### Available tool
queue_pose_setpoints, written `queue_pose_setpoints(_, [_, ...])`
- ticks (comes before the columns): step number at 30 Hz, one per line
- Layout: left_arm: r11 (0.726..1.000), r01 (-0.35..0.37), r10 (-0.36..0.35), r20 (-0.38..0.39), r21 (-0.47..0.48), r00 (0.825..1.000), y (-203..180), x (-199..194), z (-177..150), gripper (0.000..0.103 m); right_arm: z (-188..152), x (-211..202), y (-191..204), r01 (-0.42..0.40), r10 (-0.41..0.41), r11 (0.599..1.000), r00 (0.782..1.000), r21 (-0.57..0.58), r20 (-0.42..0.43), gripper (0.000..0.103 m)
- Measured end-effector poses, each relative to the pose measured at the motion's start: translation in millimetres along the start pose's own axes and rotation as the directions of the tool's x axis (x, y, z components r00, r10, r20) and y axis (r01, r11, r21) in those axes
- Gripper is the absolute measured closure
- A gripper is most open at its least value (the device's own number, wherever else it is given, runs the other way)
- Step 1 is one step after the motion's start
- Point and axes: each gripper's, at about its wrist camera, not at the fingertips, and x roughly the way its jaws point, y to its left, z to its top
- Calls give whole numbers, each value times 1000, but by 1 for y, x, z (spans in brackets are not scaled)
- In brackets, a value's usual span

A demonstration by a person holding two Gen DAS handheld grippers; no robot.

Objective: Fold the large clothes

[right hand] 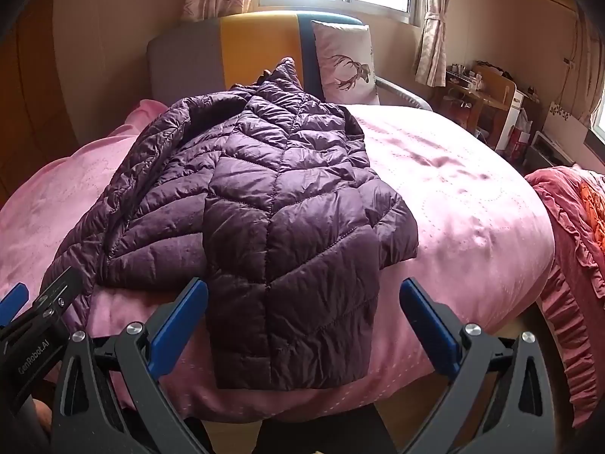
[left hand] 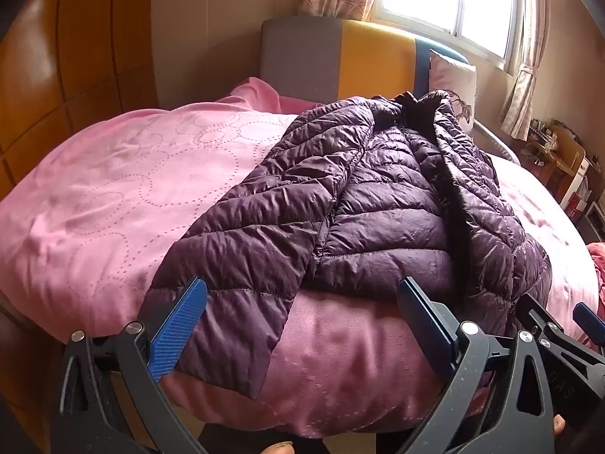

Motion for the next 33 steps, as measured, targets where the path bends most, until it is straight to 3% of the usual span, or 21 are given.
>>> queue_pose_setpoints(33, [1000, 1, -1, -3, 2, 1000, 0, 3, -3, 4, -3, 2, 3, 4, -4, 1000, 1000, -25, 10, 2])
